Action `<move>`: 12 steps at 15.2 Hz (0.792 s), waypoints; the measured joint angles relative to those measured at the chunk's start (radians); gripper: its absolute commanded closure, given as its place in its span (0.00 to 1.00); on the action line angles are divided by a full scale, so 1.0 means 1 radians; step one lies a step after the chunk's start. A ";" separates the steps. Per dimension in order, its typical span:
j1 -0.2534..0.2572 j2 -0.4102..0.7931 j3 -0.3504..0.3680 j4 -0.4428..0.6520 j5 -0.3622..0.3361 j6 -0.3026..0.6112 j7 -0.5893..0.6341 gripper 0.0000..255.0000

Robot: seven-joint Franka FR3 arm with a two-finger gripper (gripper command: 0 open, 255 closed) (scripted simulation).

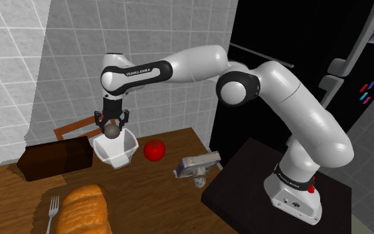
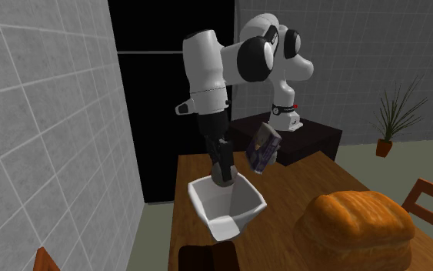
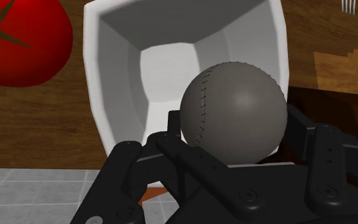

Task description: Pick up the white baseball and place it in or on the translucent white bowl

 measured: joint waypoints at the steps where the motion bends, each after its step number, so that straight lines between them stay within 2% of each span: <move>1: 0.000 0.004 0.000 -0.008 0.001 0.012 -0.002 1.00; 6: 0.001 0.025 0.001 -0.033 0.003 0.056 -0.012 1.00; 12: 0.000 0.026 0.001 -0.037 0.004 0.062 -0.013 1.00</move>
